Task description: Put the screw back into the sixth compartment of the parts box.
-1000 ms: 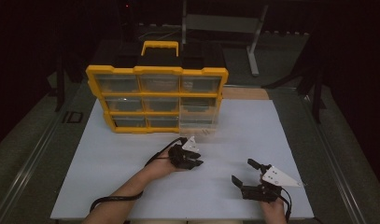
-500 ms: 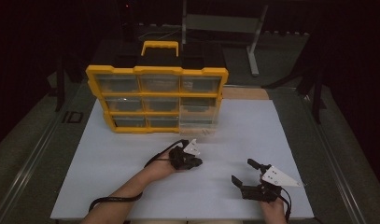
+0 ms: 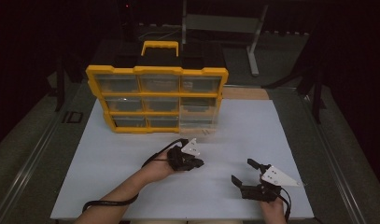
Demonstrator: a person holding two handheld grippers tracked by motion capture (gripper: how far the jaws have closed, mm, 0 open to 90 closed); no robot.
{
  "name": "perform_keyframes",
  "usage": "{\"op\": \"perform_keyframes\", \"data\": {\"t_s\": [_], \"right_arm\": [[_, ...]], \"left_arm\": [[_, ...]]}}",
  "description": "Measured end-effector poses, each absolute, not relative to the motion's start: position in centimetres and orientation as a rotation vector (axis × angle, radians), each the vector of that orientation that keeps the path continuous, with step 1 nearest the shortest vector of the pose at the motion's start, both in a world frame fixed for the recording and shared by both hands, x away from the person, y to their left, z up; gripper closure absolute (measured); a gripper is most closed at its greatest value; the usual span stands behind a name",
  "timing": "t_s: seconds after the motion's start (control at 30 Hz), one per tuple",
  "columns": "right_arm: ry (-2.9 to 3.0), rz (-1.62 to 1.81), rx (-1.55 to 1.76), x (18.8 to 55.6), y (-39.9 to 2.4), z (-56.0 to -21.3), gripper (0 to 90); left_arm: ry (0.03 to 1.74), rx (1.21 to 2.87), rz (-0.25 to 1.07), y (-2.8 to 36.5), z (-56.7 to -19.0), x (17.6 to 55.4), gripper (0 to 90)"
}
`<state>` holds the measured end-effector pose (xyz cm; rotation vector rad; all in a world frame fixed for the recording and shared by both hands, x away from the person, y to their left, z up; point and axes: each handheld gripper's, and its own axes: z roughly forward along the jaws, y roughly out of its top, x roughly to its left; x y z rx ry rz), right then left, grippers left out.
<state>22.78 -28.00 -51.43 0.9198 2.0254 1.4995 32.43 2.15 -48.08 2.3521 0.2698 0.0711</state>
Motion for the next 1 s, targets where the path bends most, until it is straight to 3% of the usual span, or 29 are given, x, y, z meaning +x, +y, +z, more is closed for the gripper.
{"op": "perform_keyframes", "data": {"t_s": [0.37,1.0], "right_arm": [[2.022,1.499,0.918,22.8,-28.1,-51.4,10.6],[2.024,1.496,0.921,22.7,-28.0,-51.3,10.6]], "left_arm": [[0.212,2.318,0.077,2.3,-44.5,31.3,88.4],[0.225,2.224,0.123,3.4,-37.7,32.7,88.4]]}}
